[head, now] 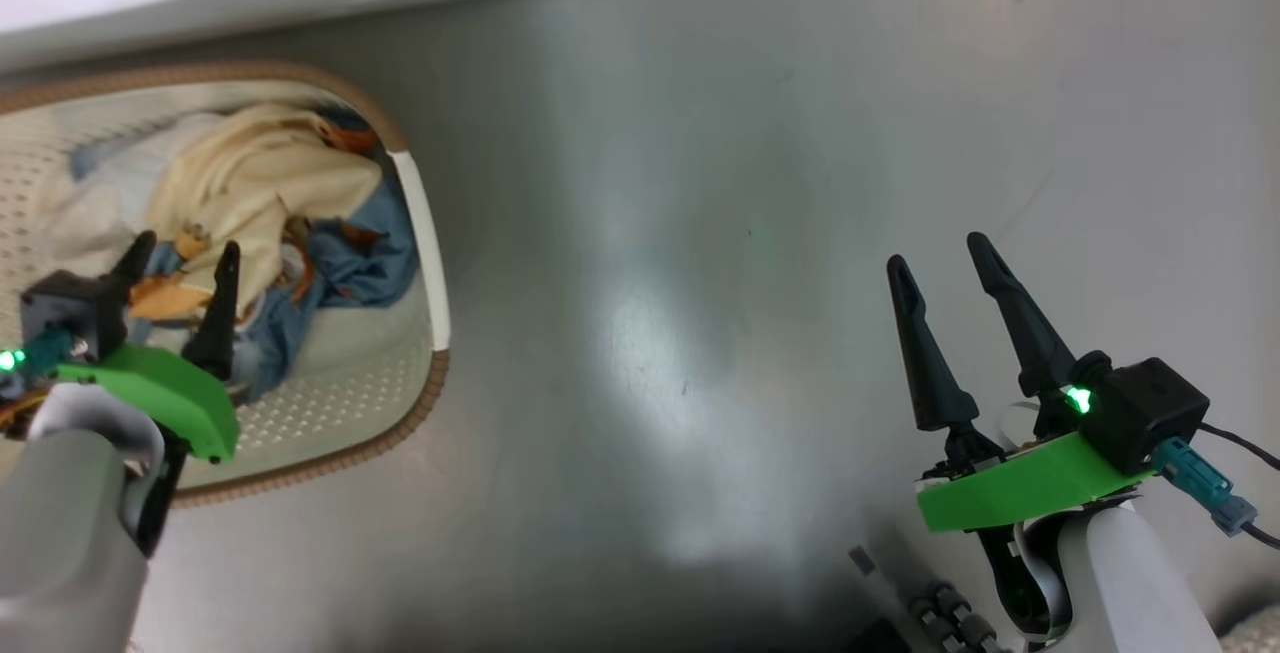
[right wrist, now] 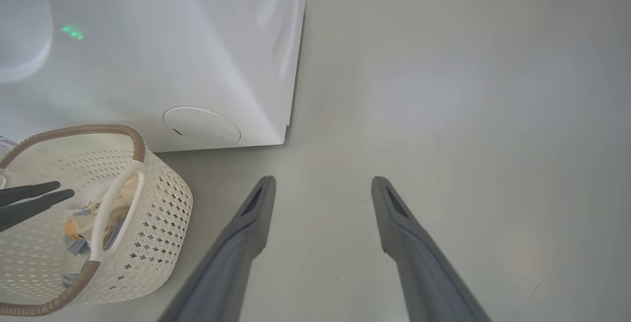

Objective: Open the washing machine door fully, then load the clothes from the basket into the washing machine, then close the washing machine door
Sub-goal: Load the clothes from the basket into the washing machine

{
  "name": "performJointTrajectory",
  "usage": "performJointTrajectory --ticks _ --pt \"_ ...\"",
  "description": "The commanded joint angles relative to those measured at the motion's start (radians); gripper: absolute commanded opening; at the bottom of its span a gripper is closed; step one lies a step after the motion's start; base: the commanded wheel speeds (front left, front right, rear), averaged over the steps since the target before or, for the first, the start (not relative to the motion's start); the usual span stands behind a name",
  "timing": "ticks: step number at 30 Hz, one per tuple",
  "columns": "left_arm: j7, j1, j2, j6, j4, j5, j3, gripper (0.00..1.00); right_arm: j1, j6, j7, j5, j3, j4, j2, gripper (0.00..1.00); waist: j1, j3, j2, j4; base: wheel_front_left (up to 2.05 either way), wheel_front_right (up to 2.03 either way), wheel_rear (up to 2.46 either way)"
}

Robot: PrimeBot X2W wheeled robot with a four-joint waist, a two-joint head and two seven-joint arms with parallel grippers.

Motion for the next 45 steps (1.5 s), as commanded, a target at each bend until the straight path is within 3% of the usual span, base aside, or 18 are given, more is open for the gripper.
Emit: performJointTrajectory --ticks 1,14,22,31,42,43,44,45 --pt "0.0 -0.002 0.054 -0.003 0.012 -0.024 0.007 1.0 0.012 0.002 -0.012 0.021 0.026 -0.023 -0.001 1.0 0.0 0.042 0.0 -0.02 0.0 0.0 0.0" --pt "0.158 -0.156 0.173 -0.003 0.131 -0.132 -0.203 1.0 0.012 0.002 -0.012 0.046 0.043 -0.032 -0.001 1.0 0.0 0.116 0.0 -0.064 0.0 0.0 0.0" --pt "0.219 -0.243 0.204 -0.003 0.177 -0.156 -0.274 1.0 0.021 0.002 -0.012 0.051 0.052 -0.044 -0.001 1.0 0.0 0.148 0.0 -0.081 0.0 0.0 0.0" --pt "0.279 -0.31 0.195 -0.003 0.241 -0.181 -0.344 1.0 0.048 0.002 -0.012 0.052 0.045 -0.06 -0.001 1.0 0.0 0.162 0.0 -0.099 0.0 0.0 0.0" --pt "0.267 -0.351 0.145 -0.003 0.307 -0.18 -0.408 1.0 0.089 0.002 -0.012 0.046 0.032 -0.083 -0.001 1.0 0.0 0.163 0.0 -0.102 0.0 0.0 0.0" --pt "0.264 -0.351 0.138 -0.003 0.311 -0.183 -0.413 0.97 0.09 0.002 -0.012 0.046 0.031 -0.084 -0.001 1.0 0.0 0.162 0.0 -0.103 0.0 0.0 0.0" --pt "0.259 -0.351 0.131 -0.003 0.315 -0.185 -0.416 0.48 0.091 0.002 -0.012 0.045 0.03 -0.085 -0.001 1.0 0.0 0.162 0.0 -0.103 0.0 0.0 0.0" --pt "0.259 -0.351 0.131 -0.003 0.315 -0.185 -0.416 0.48 0.091 0.002 -0.012 0.045 0.03 -0.085 -0.001 1.0 0.0 0.162 0.0 -0.103 0.0 0.0 0.0"
